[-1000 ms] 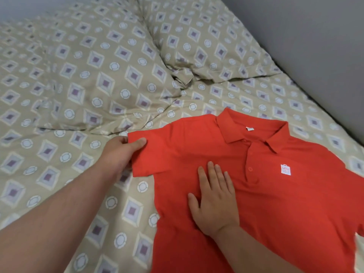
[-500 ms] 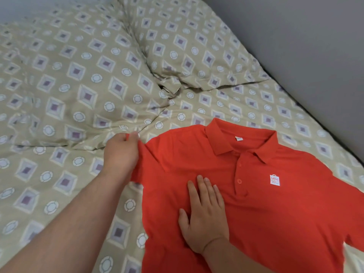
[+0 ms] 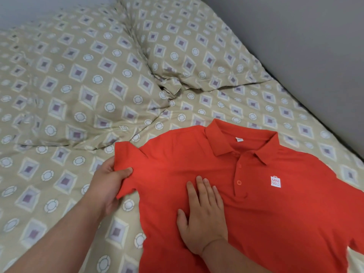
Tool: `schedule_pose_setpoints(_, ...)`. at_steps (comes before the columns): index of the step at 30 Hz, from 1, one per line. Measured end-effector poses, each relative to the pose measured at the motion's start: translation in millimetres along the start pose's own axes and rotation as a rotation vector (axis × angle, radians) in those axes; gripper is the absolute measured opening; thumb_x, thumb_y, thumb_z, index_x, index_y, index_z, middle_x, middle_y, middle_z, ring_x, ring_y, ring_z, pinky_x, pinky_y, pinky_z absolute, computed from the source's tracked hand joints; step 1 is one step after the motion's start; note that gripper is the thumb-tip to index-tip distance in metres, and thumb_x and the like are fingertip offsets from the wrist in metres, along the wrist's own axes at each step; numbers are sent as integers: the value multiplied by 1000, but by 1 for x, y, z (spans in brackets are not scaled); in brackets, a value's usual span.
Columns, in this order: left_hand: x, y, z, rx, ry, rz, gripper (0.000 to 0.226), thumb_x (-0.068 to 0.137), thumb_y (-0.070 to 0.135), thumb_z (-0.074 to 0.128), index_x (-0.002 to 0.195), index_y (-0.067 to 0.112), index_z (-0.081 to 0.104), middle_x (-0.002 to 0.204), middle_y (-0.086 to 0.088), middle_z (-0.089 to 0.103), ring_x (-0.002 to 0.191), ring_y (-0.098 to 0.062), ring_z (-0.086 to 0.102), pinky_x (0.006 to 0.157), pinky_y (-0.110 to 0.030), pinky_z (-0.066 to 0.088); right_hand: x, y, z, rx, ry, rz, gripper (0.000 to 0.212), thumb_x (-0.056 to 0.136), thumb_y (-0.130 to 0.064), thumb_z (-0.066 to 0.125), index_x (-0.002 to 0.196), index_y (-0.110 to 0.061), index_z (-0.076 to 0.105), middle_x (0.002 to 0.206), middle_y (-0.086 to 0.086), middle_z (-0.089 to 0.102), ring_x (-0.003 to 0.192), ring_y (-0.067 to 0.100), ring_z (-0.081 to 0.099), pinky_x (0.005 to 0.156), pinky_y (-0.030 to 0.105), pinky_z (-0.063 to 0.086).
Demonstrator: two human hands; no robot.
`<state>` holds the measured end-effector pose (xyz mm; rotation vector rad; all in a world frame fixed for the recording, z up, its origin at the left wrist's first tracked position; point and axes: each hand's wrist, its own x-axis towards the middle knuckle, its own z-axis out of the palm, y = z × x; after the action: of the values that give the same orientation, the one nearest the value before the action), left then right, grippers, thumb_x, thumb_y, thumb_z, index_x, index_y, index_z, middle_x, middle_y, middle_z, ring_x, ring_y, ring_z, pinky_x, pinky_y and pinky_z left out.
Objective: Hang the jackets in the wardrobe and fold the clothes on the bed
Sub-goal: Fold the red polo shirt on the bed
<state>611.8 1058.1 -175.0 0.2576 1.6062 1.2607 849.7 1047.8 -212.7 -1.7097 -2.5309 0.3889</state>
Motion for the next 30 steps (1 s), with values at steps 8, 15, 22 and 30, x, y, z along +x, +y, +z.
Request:
schedule_pose_setpoints(8, -40, 11, 88, 895, 189, 634, 61, 82, 19, 54, 140, 36, 51, 106, -2, 67, 91, -26, 68, 79, -35, 53, -15, 6, -30, 334, 77, 5, 56, 86, -34, 49, 136, -11, 58, 149, 13, 48, 139, 28, 43, 120, 37, 22)
schedule_pose_setpoints(15, -31, -54, 105, 1702, -8, 554, 86, 91, 68, 13, 159, 16, 3, 167, -4, 0, 153, -24, -4, 123, -46, 2, -83, 132, -59, 95, 290, -7, 51, 81, -30, 47, 123, -9, 67, 141, 16, 55, 131, 31, 50, 115, 43, 27)
schedule_pose_setpoints(22, -17, -61, 105, 1787, -97, 678, 100, 79, 73, -1, 159, 13, 3, 166, -5, 1, 153, -18, 0, 124, -38, -2, -118, 173, -31, -68, 132, 57, 67, 79, -41, 47, 138, -11, 59, 147, 15, 50, 136, 30, 48, 112, 46, 26)
schedule_pose_setpoints(30, -86, -96, 209, 1403, -85, 853, 76, 87, 38, 39, 152, 0, 30, 162, -24, 15, 151, -38, 14, 122, -48, 11, -120, 176, -34, 128, 281, 76, 51, 79, -32, 52, 123, -11, 68, 138, 10, 59, 130, 25, 55, 110, 43, 34)
